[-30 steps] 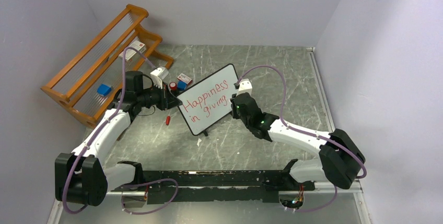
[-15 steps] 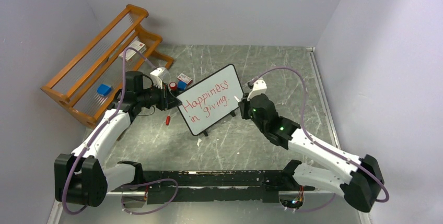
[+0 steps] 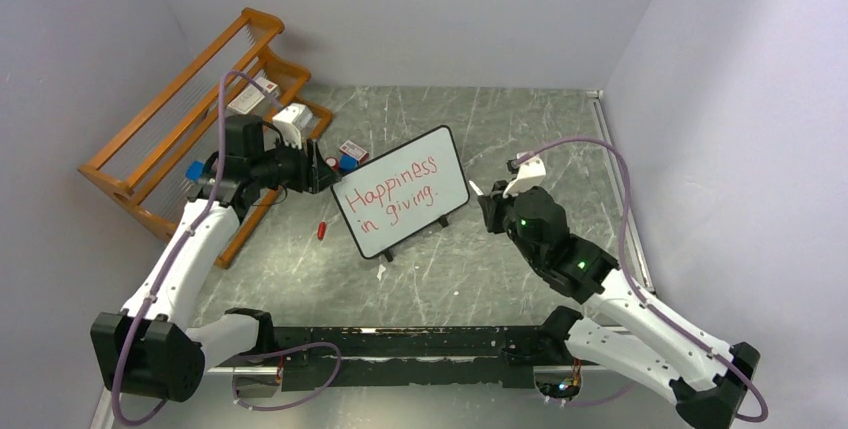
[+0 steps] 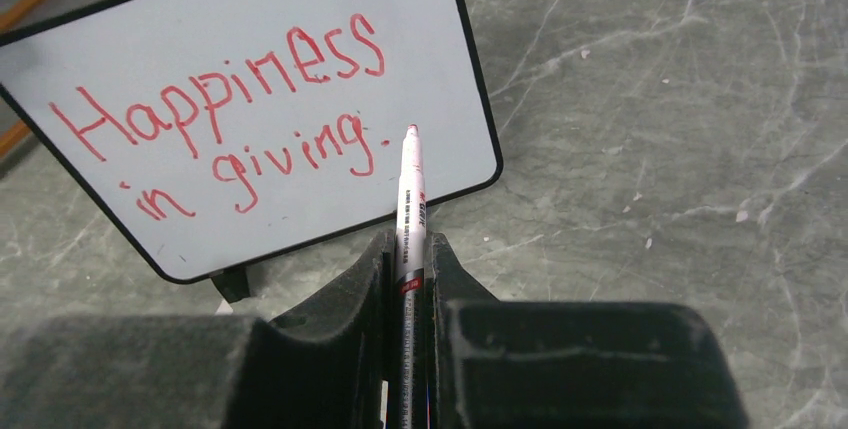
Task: Write a sentence on the whiteboard
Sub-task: Write a sentence on the whiteboard, then close the whiteboard marker at the center of the board.
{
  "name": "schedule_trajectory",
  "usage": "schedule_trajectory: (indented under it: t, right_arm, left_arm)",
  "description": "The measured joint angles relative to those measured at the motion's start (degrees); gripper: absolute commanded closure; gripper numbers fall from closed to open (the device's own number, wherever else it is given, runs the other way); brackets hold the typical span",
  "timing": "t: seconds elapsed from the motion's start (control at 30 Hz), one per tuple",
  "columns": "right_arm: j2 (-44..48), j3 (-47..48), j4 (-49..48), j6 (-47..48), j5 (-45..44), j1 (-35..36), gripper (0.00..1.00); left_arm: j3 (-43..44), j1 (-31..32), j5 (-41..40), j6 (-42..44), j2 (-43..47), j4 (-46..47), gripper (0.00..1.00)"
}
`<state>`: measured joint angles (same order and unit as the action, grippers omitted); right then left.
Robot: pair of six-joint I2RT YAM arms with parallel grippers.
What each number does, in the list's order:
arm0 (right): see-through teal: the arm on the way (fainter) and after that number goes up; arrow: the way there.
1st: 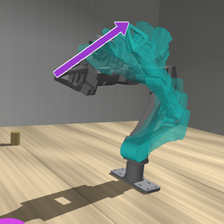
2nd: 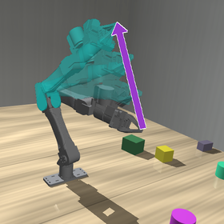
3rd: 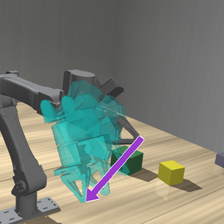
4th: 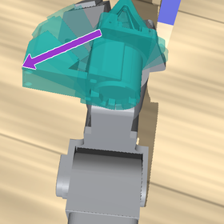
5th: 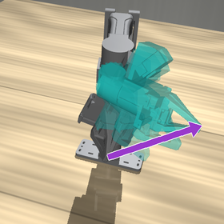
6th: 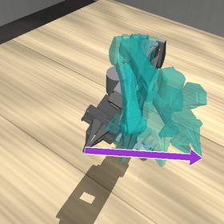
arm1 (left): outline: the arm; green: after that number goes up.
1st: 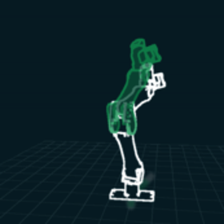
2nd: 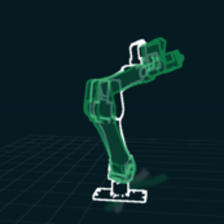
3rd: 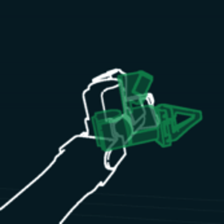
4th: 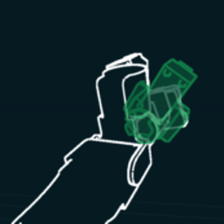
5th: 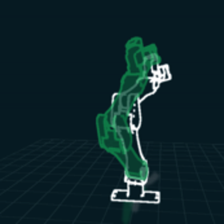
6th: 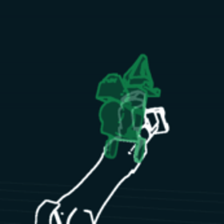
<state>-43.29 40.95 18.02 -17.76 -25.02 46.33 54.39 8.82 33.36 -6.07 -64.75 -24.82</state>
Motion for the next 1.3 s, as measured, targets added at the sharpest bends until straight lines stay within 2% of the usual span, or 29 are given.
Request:
schedule_trajectory:
  t: [0.1,0.2,0.33,0.5,0.67,0.73,0.8,0.97,1.3]
  right_arm:
    - [1.68,1.20,1.95,0.00,-0.42,0.00,1.00]
    - [3.58,2.32,3.76,0.00,-0.81,-0.02,1.00]
    - [6.25,3.15,5.68,-0.04,-1.53,-0.02,1.00]
    - [8.57,3.19,7.06,-0.11,-1.73,-0.02,1.00]
    - [8.79,3.17,7.06,-0.11,-1.20,-0.02,1.00]
    - [8.76,3.17,7.06,-0.11,-0.87,-0.02,1.00]
    - [8.90,3.17,7.06,-0.11,-0.63,-0.02,1.00]
    - [10.12,3.13,6.99,-0.09,-0.20,-0.02,1.00]
    - [10.36,3.08,6.73,-0.07,0.00,-0.02,1.00]
  left_arm:
    - [3.41,0.00,-1.97,-1.09,1.20,-1.49,0.31]
    - [5.77,0.00,-6.47,-2.43,2.95,-3.48,0.26]
    - [6.19,0.00,-15.87,-4.63,5.16,-7.45,0.17]
    - [4.28,0.00,-27.23,-7.52,6.34,-11.89,0.14]
    - [1.14,0.00,-34.25,-10.56,4.35,-15.65,0.19]
    - [0.85,0.00,-35.17,-11.34,2.19,-16.04,0.23]
    - [0.26,0.00,-35.30,-12.02,-0.59,-15.98,0.28]
    - [-0.48,0.00,-35.06,-12.81,-8.41,-15.93,0.30]
    - [-0.83,2.08,-33.11,-13.03,-22.40,-13.64,0.42]
